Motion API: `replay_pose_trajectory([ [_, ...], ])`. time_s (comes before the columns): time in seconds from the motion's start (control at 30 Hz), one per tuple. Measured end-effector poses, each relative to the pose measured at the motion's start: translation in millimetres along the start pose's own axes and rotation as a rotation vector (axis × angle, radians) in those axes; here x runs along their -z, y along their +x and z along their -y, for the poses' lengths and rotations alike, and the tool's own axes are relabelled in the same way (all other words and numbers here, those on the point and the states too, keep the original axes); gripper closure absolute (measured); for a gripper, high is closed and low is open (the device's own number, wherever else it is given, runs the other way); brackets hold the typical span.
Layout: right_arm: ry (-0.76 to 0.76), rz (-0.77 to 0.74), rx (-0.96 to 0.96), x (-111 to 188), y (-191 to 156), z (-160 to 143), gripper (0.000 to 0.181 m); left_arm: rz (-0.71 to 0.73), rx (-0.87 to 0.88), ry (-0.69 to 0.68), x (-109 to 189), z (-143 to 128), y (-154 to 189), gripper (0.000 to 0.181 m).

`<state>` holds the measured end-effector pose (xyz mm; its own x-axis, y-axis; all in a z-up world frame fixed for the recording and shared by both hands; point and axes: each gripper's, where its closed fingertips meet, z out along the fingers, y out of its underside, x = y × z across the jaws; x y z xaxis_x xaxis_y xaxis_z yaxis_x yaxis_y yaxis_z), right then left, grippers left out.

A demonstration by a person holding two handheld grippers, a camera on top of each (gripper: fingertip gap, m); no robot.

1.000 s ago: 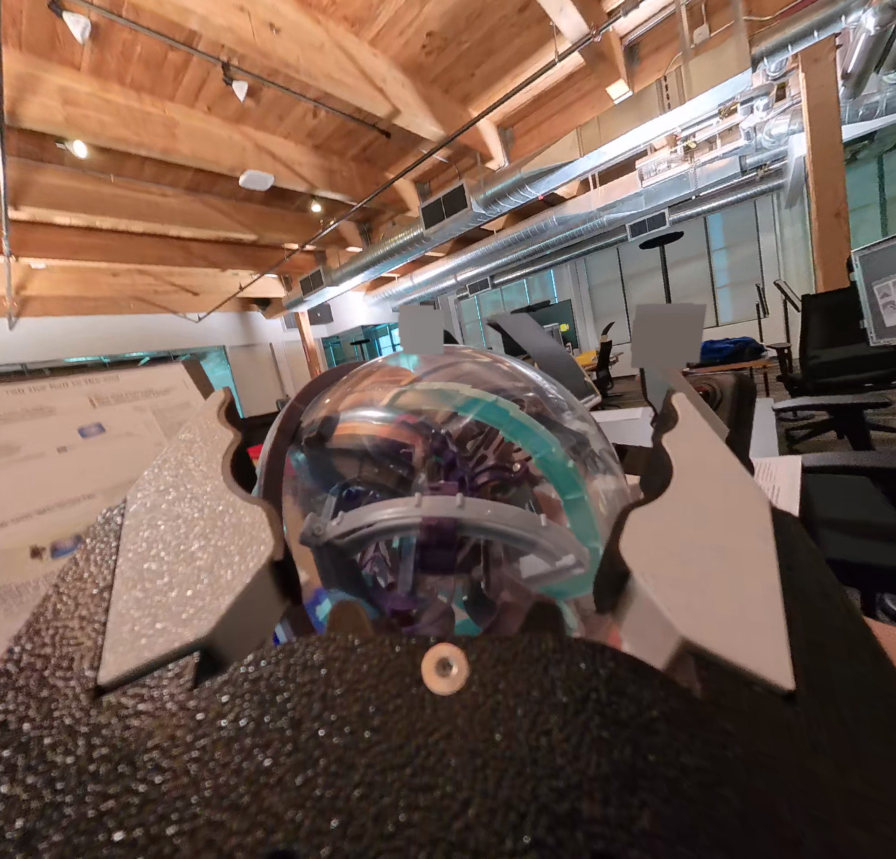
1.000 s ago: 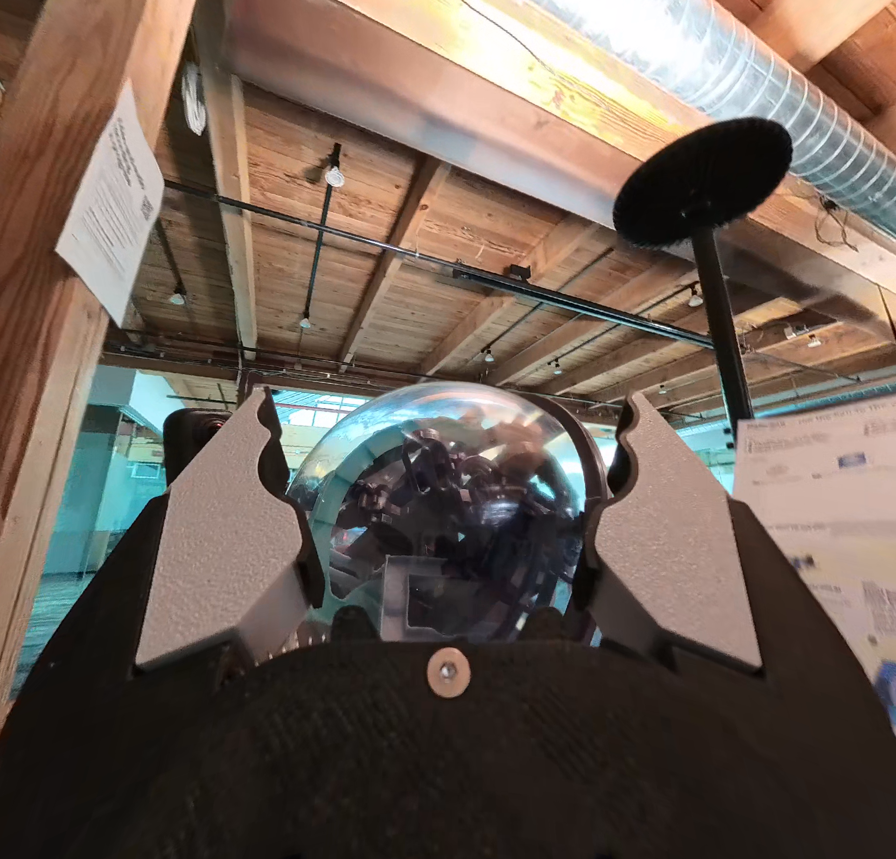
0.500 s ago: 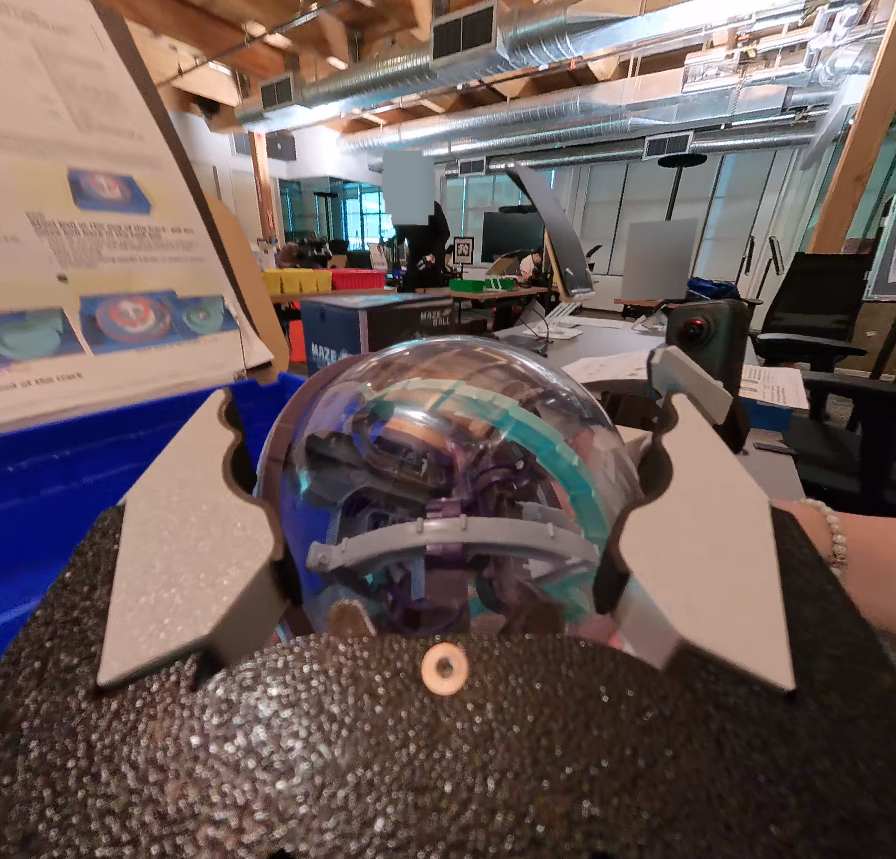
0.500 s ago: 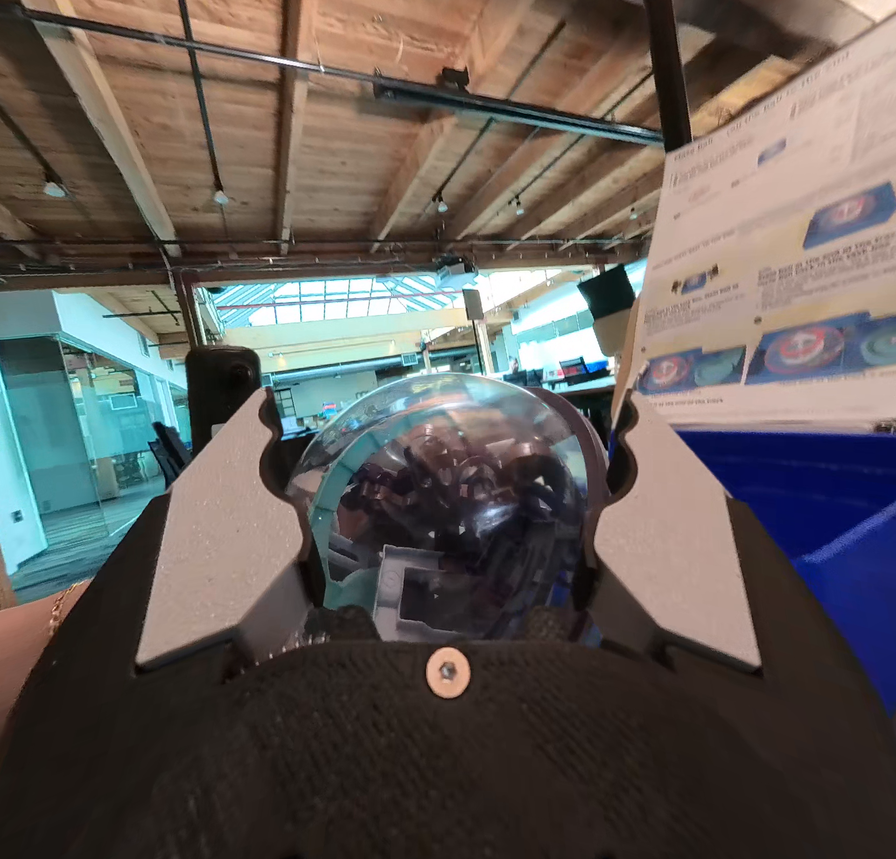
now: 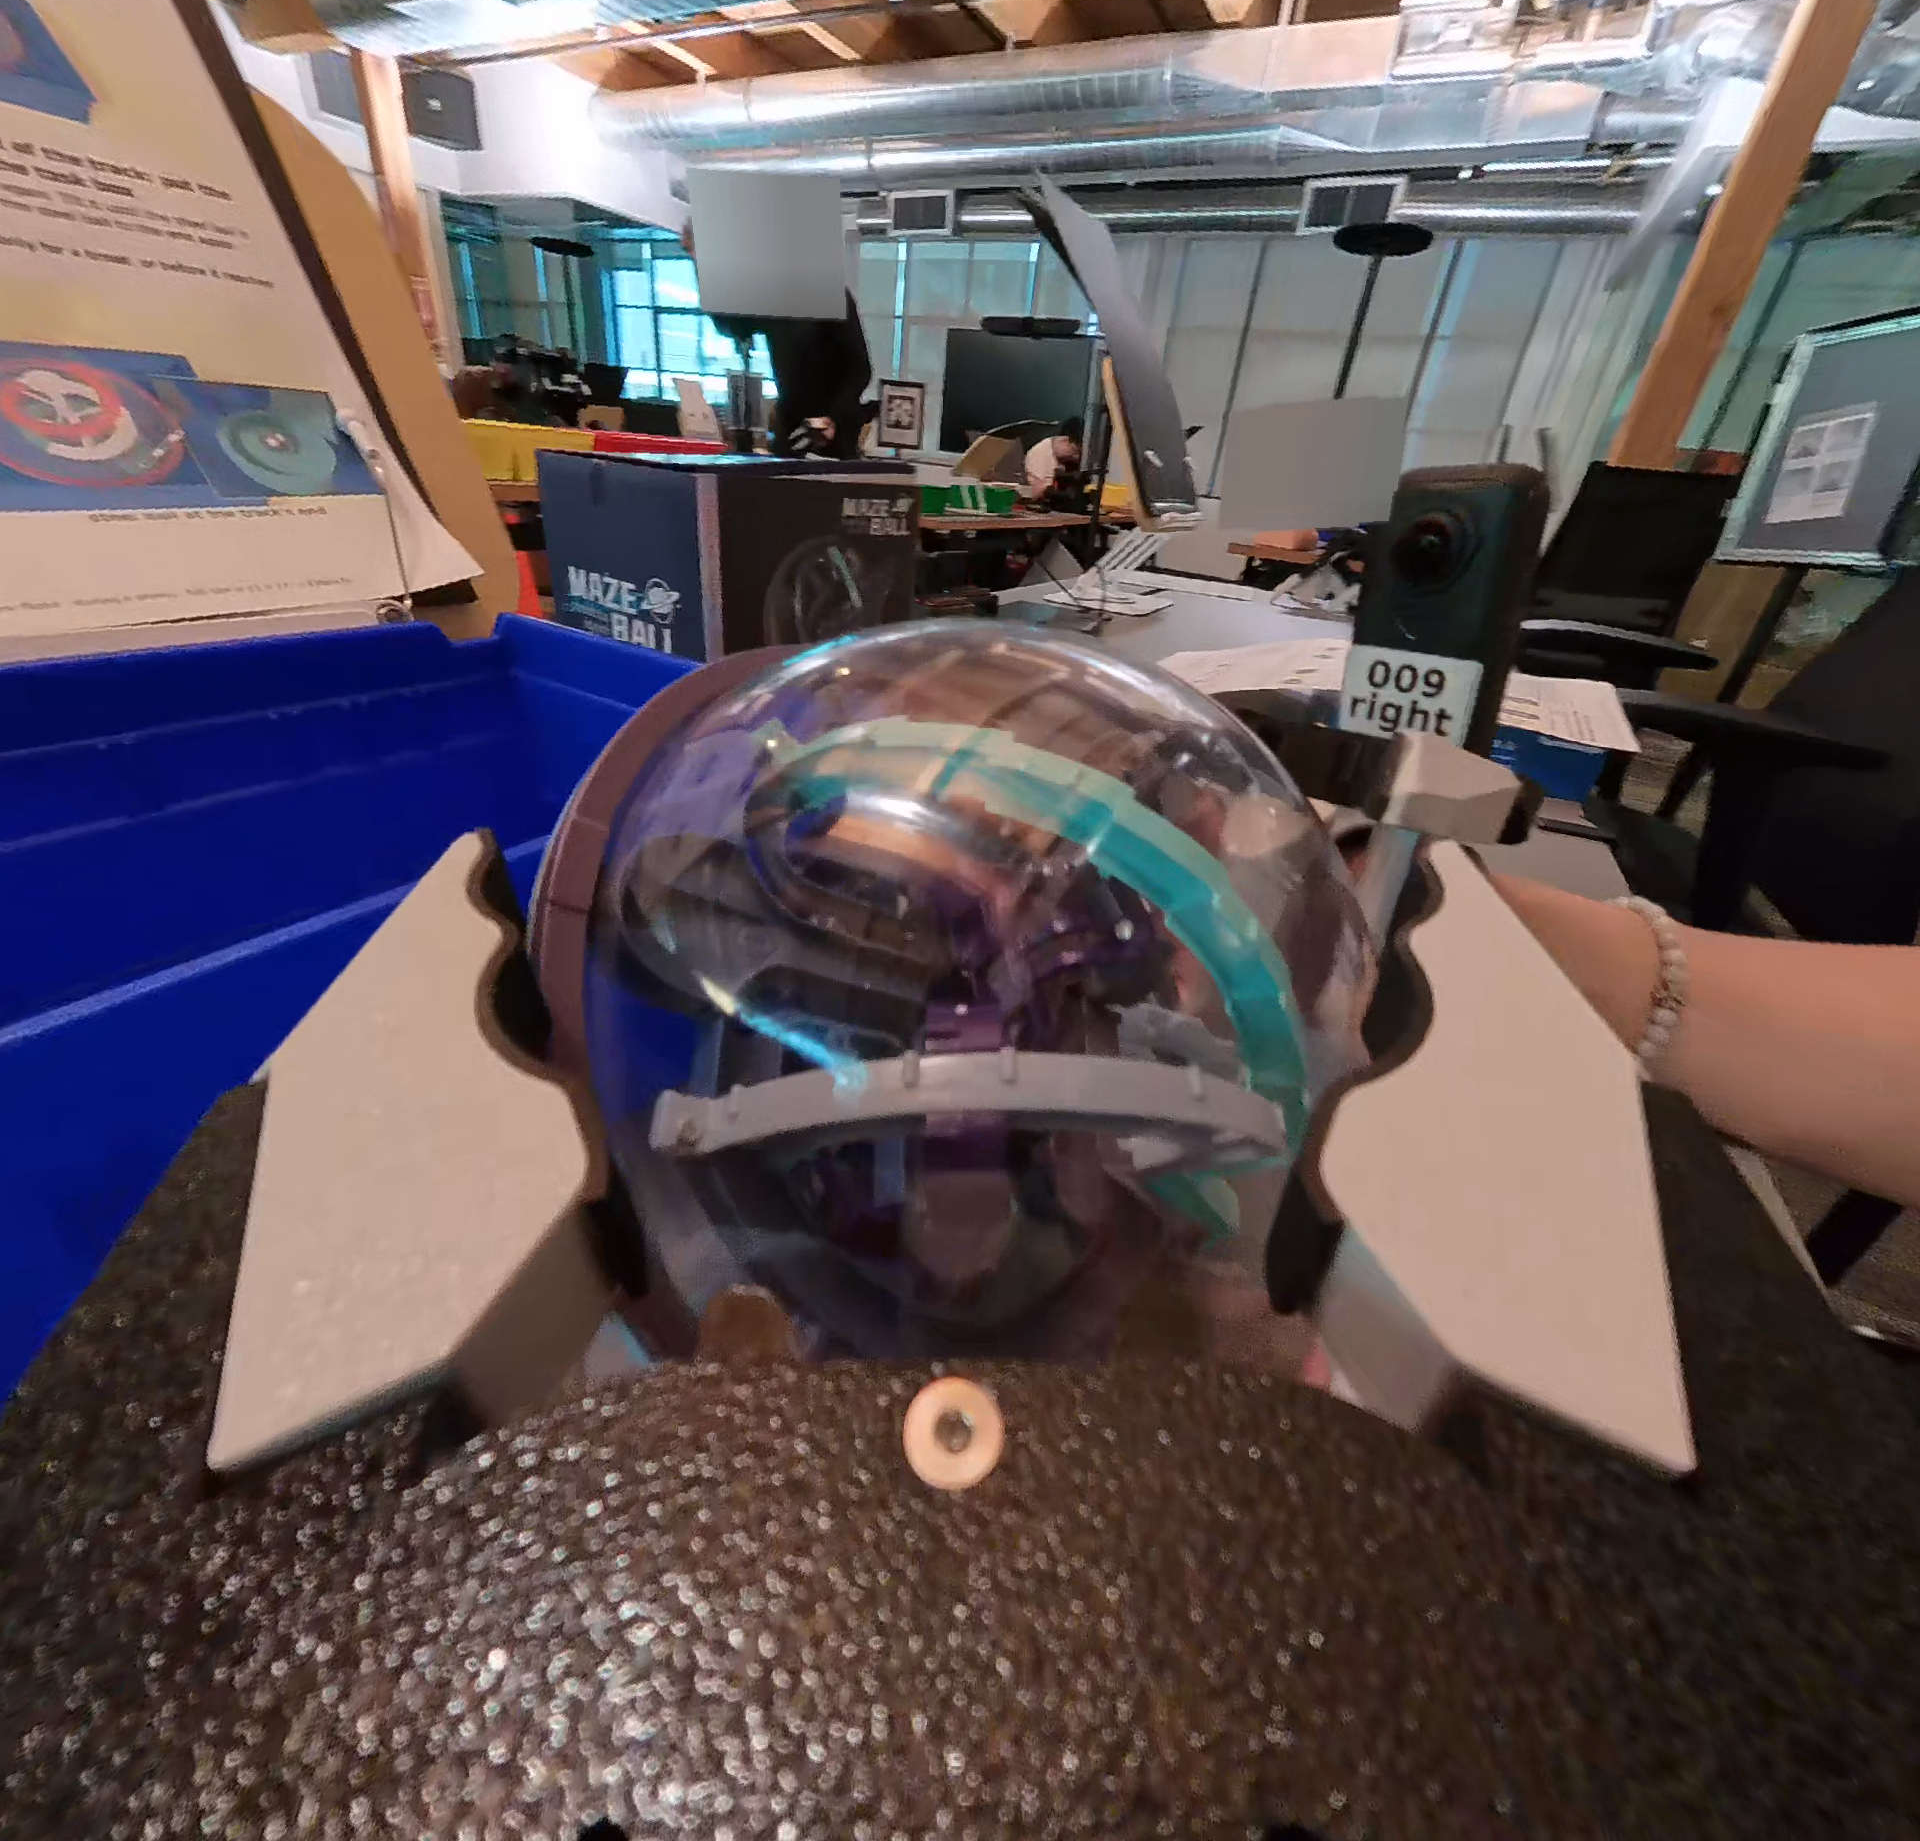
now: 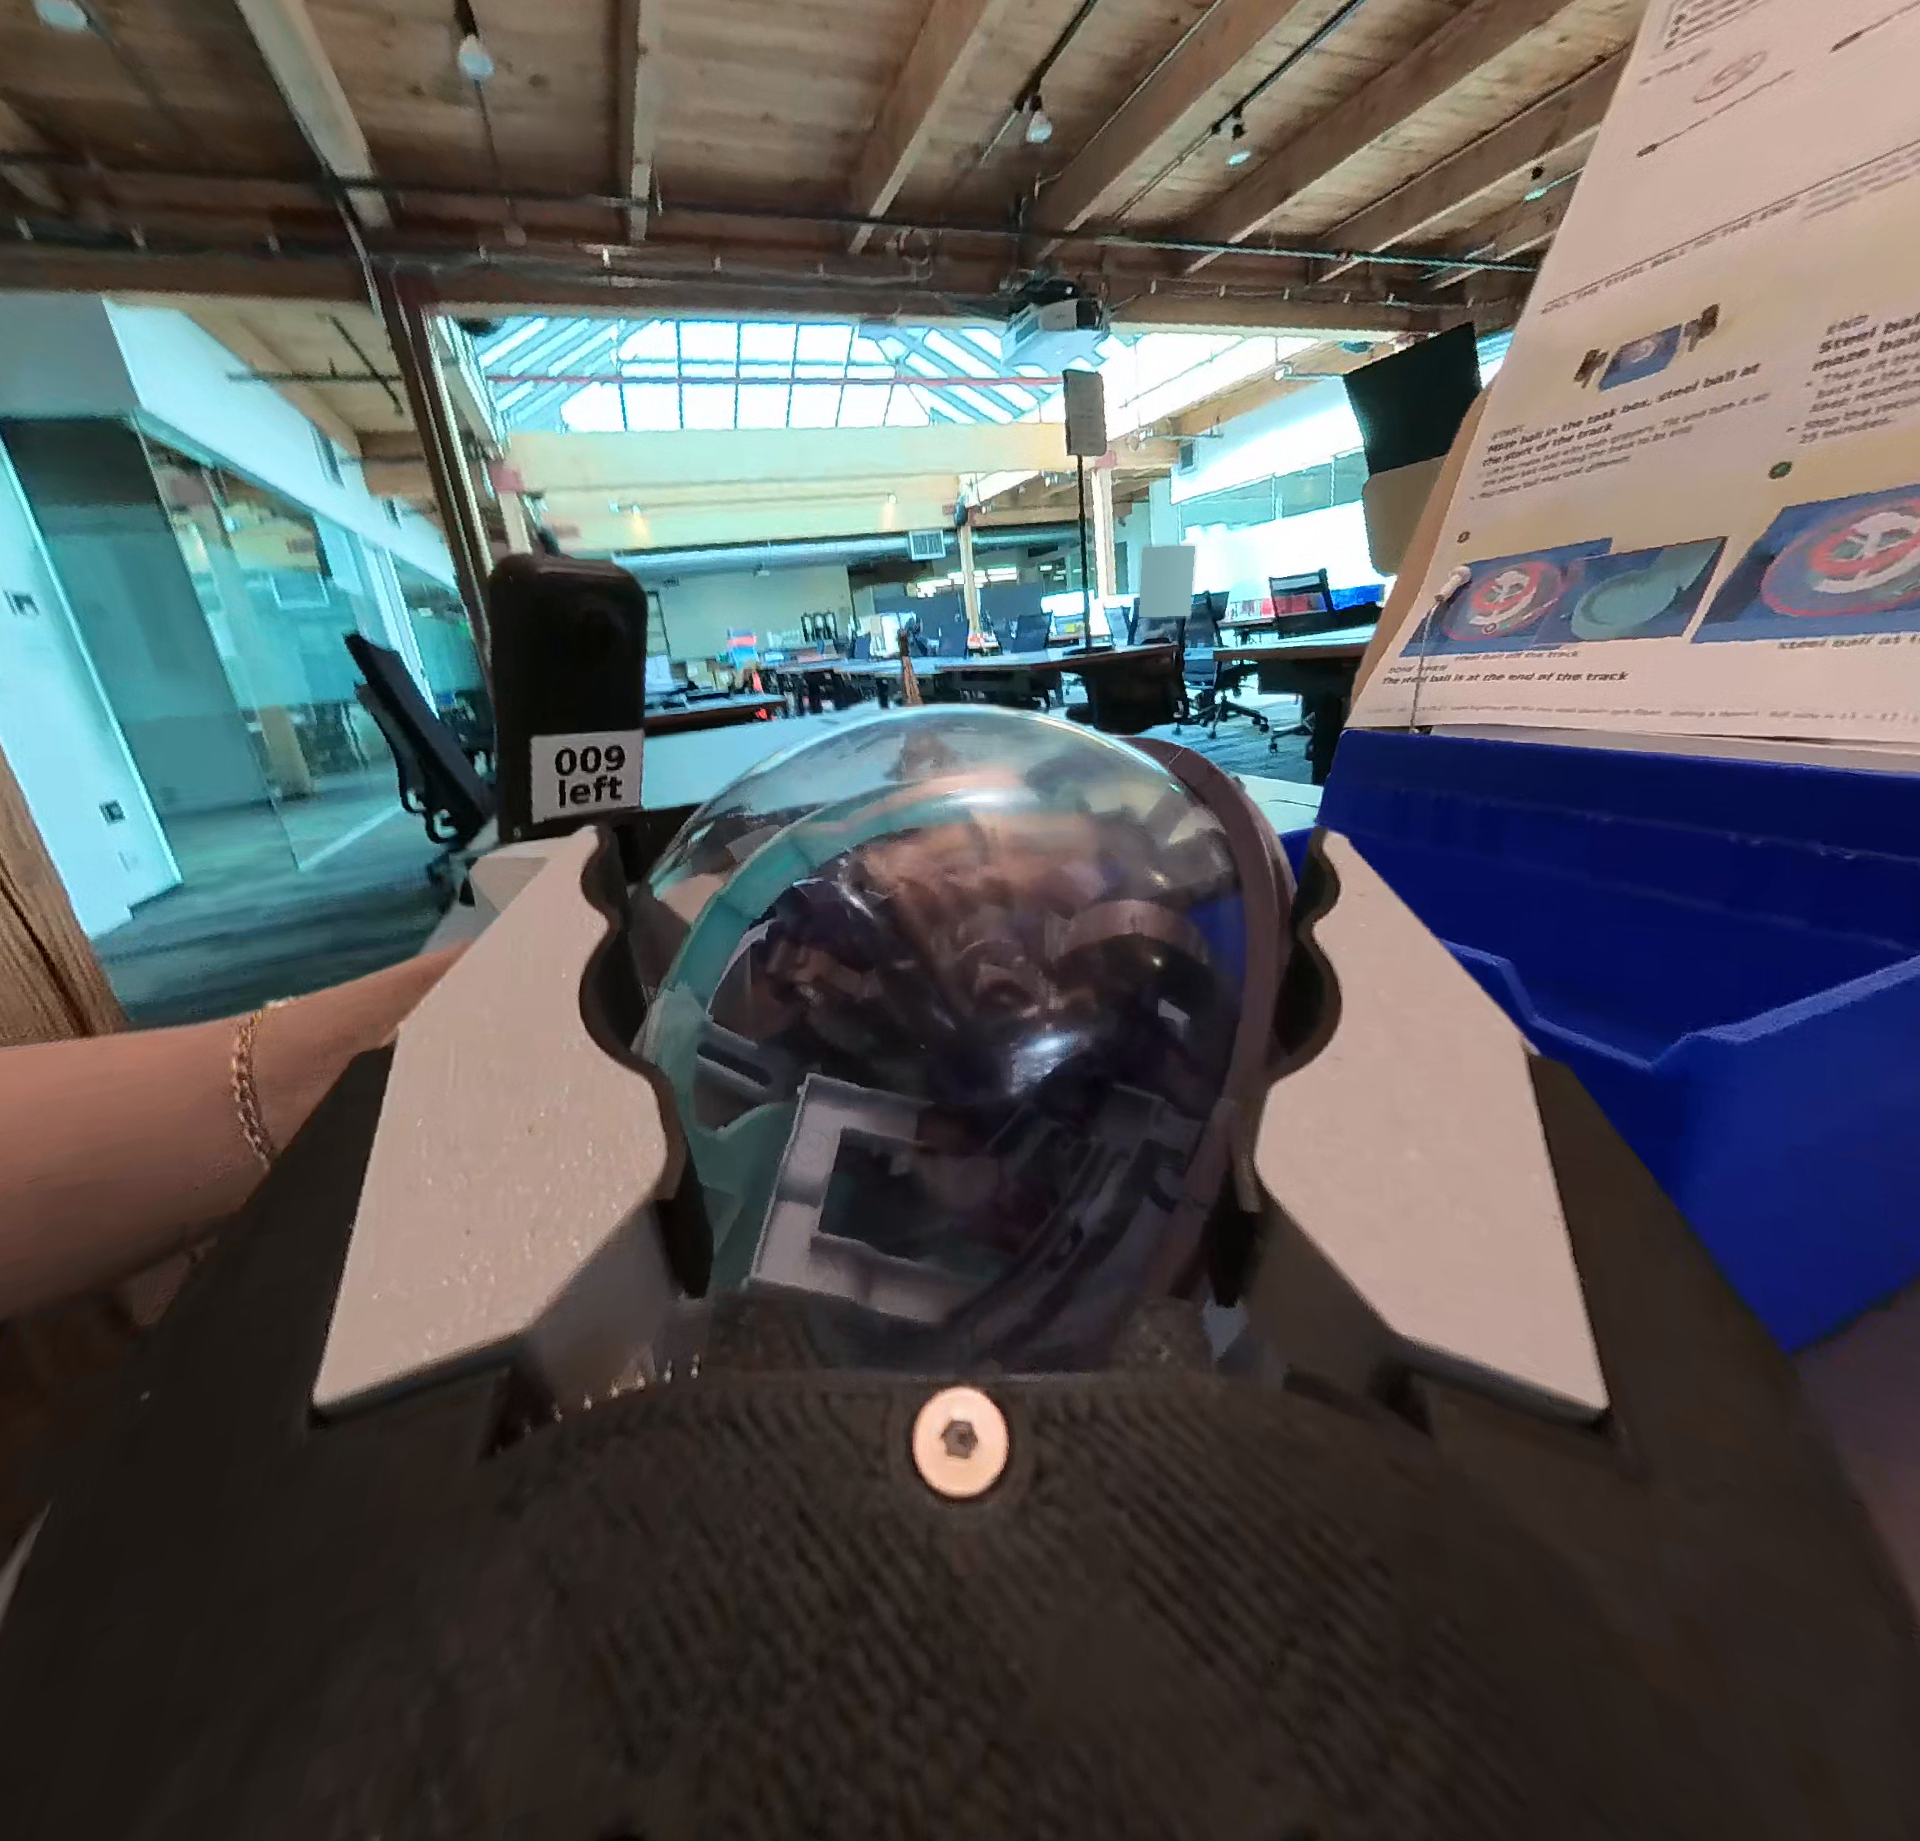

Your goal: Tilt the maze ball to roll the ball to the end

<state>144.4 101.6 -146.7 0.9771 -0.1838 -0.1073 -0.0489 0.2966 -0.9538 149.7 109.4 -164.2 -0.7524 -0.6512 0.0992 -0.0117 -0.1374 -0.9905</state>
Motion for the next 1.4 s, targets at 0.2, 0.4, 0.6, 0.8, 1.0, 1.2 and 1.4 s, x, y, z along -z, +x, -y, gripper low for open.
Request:
replay_pose_trajectory([
  [0.2,-0.095,-0.038,0.042,1.7,5.5,-9.9,0.057,-0.156,0.142,0.113,18.5,18.9,8.8,0.025],
  [0.4,-0.108,-0.054,0.063,2.9,7.8,-9.8,0.063,-0.055,0.053,0.109,23.2,17.2,-2.8,0.04],
  [0.6,-0.108,-0.053,0.084,4.8,7.2,-8.2,0.065,0.103,-0.1,-0.095,25.8,-4.6,-18.1,0.034],
  [0.8,-0.231,0.119,0.329,-2.0,-2.8,7.1,0.064,0.115,-0.081,-0.222,42.9,-11.8,-14.9,0.046],
  [1.0,-0.457,0.398,0.591,-6.3,-6.5,-15.7,0.045,0.104,-0.099,-0.383,55.5,-33.4,-5.3,0.05],
  [1.2,-0.532,0.498,0.545,-11.6,-15.1,-36.7,0.05,0.172,-0.034,-0.357,48.5,-37.8,-14.0,0.044],
  [1.4,-0.511,0.403,0.468,-8.4,-12.4,-35.3,0.05,0.146,0.004,-0.341,39.1,-31.9,-13.7,0.04],
])
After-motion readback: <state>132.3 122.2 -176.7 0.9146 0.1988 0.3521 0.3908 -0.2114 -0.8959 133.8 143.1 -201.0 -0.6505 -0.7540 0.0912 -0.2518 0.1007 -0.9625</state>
